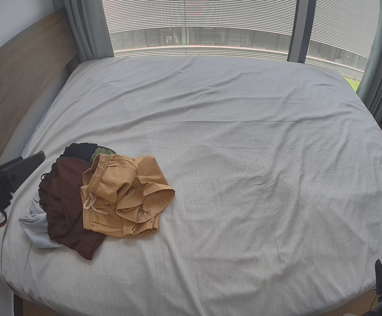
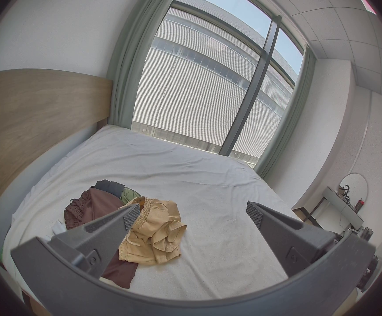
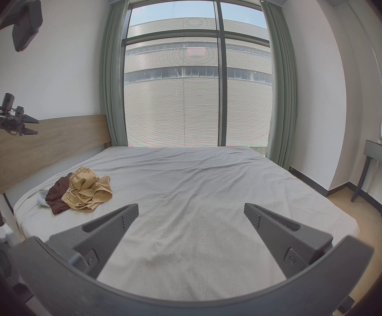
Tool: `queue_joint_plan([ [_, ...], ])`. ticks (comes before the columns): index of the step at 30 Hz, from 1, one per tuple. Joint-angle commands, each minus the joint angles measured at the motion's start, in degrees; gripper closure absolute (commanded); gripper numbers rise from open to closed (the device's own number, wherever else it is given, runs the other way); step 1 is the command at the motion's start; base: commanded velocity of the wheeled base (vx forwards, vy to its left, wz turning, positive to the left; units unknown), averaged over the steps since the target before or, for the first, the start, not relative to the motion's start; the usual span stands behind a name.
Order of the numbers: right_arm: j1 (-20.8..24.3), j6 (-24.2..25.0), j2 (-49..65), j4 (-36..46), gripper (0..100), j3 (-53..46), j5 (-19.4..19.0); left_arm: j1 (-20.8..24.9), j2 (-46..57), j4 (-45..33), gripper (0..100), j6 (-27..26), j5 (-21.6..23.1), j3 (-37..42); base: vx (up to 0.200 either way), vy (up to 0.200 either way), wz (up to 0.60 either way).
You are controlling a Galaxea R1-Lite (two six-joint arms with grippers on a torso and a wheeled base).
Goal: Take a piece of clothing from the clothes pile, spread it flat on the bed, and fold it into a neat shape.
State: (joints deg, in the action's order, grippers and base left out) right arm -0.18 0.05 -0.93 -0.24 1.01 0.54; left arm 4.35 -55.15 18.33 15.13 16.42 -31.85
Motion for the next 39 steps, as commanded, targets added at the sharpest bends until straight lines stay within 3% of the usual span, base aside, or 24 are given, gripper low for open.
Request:
queue_joint_plan([
  [1,0.01,0.04,0.4,-0.02,0,-1.01,-0.01,0.48,-9.89,3.73,0,-0.19,0.37,-0.4,0.0,0.0,0.0],
  [8,0.01,0.04,0.4,-0.02,0,-1.01,-0.01,-0.22,-15.6,4.43,0,0.6,3.27,0.74,0.0,0.0,0.0],
  [15,0.01,0.04,0.4,-0.02,0,-1.01,-0.01,-0.22,-18.06,4.6,0,5.7,3.71,0.04,0.0,0.0,0.0],
  [39,0.01,0.04,0.4,-0.02,0,-1.01,-0.01,-3.91,-33.53,15.94,0,5.7,3.88,-1.72,0.0,0.0,0.0],
])
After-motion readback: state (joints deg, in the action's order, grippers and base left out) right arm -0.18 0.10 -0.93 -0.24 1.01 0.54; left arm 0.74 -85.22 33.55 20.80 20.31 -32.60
